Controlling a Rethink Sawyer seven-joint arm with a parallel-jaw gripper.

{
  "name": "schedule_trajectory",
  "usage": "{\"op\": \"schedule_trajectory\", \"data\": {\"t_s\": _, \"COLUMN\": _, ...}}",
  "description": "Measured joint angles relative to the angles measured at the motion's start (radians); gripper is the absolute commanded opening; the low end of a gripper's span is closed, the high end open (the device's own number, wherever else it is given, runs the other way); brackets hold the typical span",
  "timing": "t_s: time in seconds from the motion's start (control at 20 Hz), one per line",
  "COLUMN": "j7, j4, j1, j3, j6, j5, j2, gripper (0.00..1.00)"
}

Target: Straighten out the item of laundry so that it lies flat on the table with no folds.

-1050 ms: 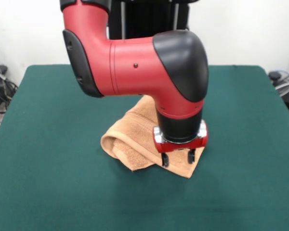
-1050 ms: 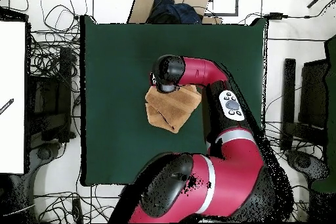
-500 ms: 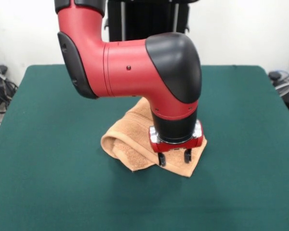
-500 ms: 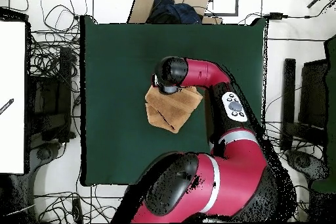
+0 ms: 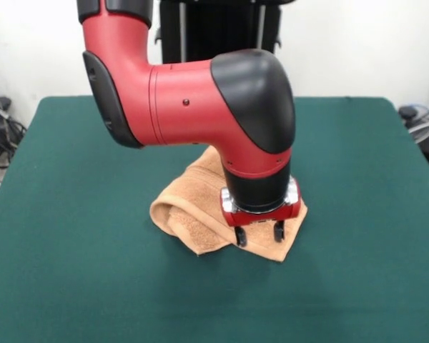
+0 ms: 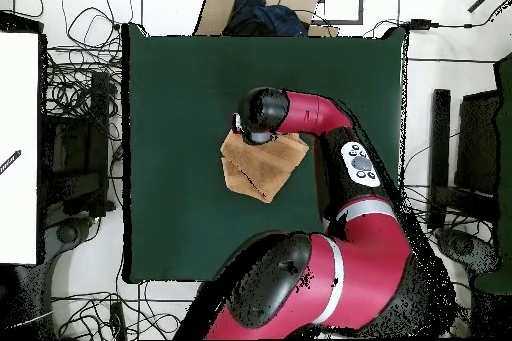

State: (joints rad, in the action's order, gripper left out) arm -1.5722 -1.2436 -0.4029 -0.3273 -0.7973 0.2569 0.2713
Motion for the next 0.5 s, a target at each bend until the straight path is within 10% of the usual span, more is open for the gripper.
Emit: {"op": "schedule_trajectory", "data": {"t_s": 0.5, "j7": 0.000, "j4": -0.002, "j1": 0.001, "j3": 0.000, "j6": 0.013, "j5": 0.000, "j2": 0.000, "gripper": 1.00}}
